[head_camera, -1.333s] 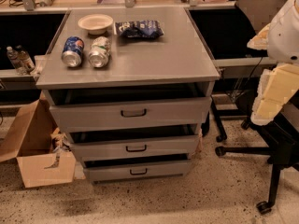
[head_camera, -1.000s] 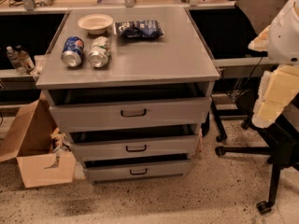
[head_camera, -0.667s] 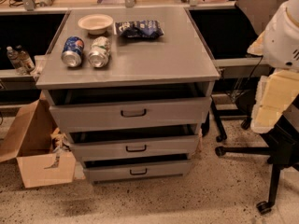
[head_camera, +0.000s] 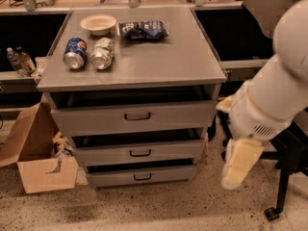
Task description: Open bottom drawer
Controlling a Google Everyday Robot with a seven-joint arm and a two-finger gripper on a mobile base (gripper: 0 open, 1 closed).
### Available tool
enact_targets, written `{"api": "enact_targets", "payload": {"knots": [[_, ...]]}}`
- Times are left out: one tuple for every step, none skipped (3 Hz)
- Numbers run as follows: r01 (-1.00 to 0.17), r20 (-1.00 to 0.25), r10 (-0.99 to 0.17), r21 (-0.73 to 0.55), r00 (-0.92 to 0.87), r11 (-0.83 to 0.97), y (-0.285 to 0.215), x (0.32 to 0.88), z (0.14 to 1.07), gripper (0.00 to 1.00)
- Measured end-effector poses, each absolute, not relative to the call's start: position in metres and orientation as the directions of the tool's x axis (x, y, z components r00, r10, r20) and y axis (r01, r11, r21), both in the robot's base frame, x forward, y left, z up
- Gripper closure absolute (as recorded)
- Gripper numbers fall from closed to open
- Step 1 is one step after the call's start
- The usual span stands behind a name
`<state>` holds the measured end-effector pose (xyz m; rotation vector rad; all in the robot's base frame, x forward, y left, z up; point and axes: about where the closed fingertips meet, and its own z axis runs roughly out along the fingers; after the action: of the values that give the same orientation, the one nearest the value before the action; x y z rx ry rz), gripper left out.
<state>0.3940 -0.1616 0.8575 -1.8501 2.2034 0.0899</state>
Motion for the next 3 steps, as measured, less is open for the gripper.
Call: {"api": "enact_targets", "payload": {"knots": [[-0.987,-0.328,-0.934,-0.021,-0.144,0.16,-0.1268,0.3854,0.7448,0.0],[-0.983,-0.333,-0.932,-0.057,-0.145,0.174,-0.1276,0.392,0.7496,0.0],[-0.983,-0.332,-0.932,-0.055,-0.145,0.173,-0.1277,0.3913,0.7498,0.0]]}}
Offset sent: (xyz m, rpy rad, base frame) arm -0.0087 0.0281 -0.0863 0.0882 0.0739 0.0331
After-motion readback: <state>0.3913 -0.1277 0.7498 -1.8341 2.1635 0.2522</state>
